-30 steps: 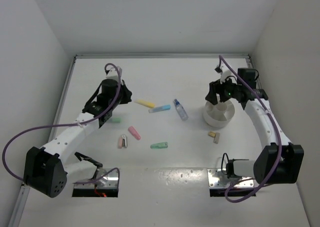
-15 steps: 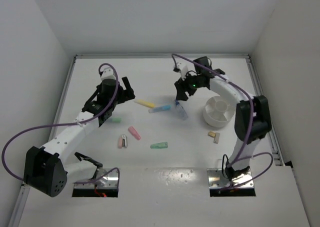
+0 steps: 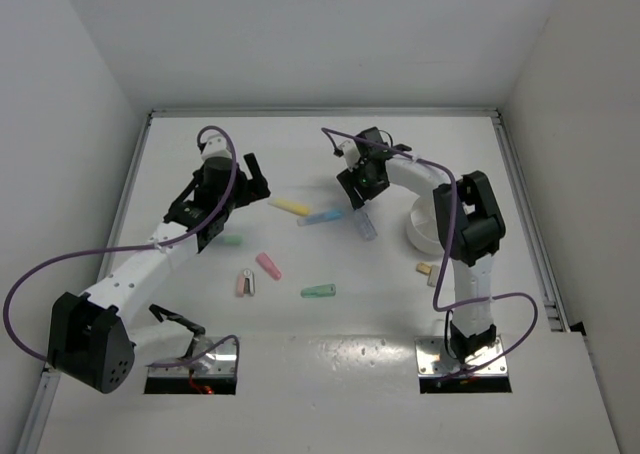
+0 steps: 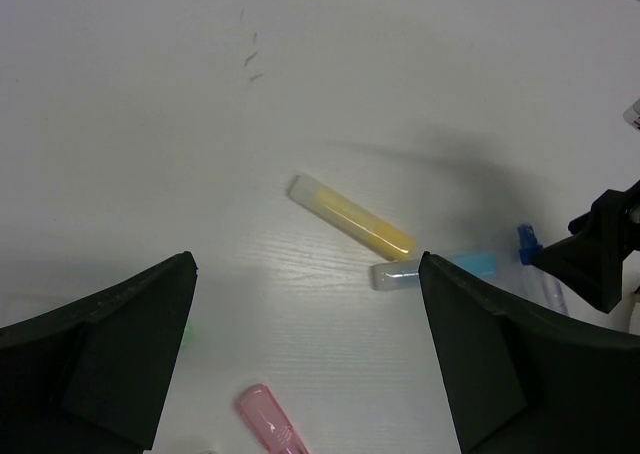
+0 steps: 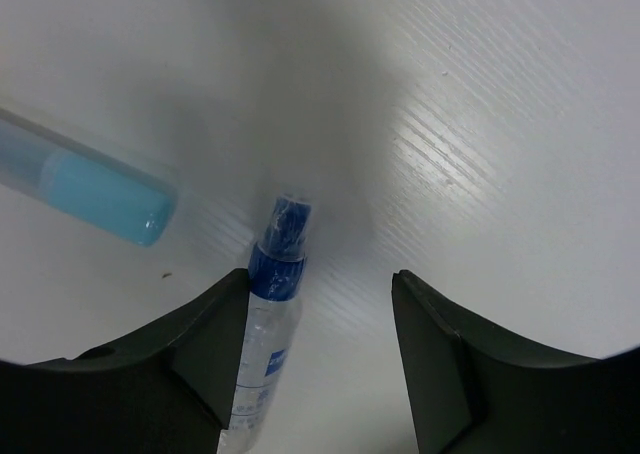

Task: Sort the stationery into containers
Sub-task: Pick up the stationery from the center of the board.

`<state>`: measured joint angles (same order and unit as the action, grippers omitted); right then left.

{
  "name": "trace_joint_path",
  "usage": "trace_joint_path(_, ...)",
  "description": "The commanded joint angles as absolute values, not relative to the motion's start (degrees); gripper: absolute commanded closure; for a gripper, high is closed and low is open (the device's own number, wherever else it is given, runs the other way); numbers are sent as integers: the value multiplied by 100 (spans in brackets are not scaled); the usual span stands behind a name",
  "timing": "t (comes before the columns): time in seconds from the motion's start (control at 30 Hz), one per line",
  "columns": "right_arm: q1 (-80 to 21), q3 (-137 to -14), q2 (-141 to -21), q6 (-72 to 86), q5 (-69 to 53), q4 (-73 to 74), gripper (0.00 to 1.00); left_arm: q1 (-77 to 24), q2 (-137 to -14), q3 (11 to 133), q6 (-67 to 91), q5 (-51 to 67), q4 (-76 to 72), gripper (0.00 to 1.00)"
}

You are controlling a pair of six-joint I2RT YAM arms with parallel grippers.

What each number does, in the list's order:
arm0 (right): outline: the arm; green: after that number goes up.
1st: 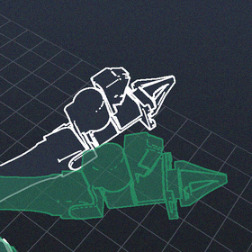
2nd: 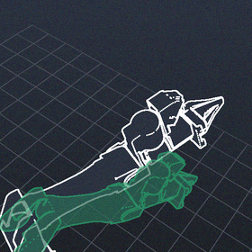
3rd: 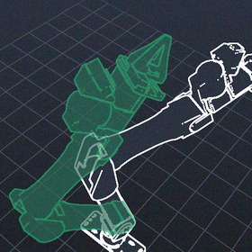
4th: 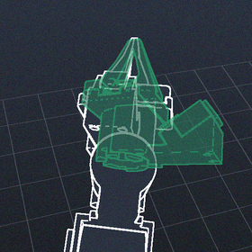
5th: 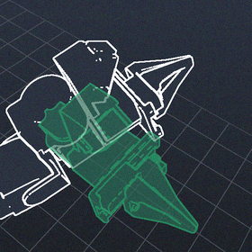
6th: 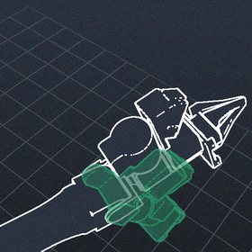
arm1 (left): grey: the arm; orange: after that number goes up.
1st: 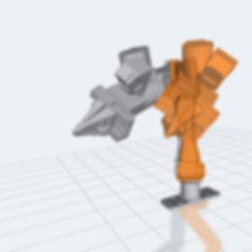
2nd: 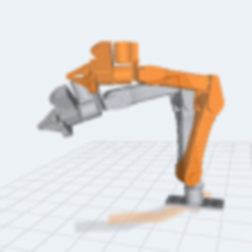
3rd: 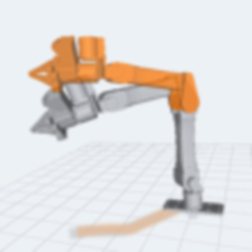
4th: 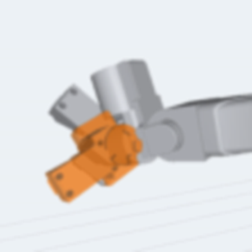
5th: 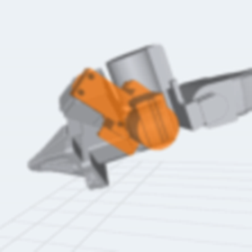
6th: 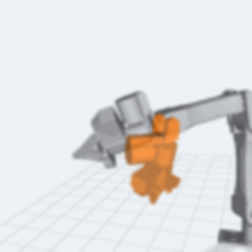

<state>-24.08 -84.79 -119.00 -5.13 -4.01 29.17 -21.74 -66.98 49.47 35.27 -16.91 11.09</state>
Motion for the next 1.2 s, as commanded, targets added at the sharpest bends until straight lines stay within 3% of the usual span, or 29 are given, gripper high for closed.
trace_joint_path(0.0,-2426,-8675,-11936,-404,-176,3129,41,-2188,-6697,5177,3604,-1617,1002,0)
trace_joint_path(0.4,-2373,-8631,-11865,-193,-1230,3410,37,-2188,-6697,5177,3604,-1617,1002,0)
trace_joint_path(0.77,-2426,-8385,-11865,-193,-545,3340,37,-2188,-6697,5177,3604,-1564,1002,0)
trace_joint_path(0.97,-2479,-8437,-12103,-193,-484,3340,47,-2188,-6697,5177,3604,-1564,1002,0)
trace_joint_path(1.17,-2531,-8323,-12163,-193,-291,3226,47,-2188,-6697,5177,3604,-1564,1002,0)
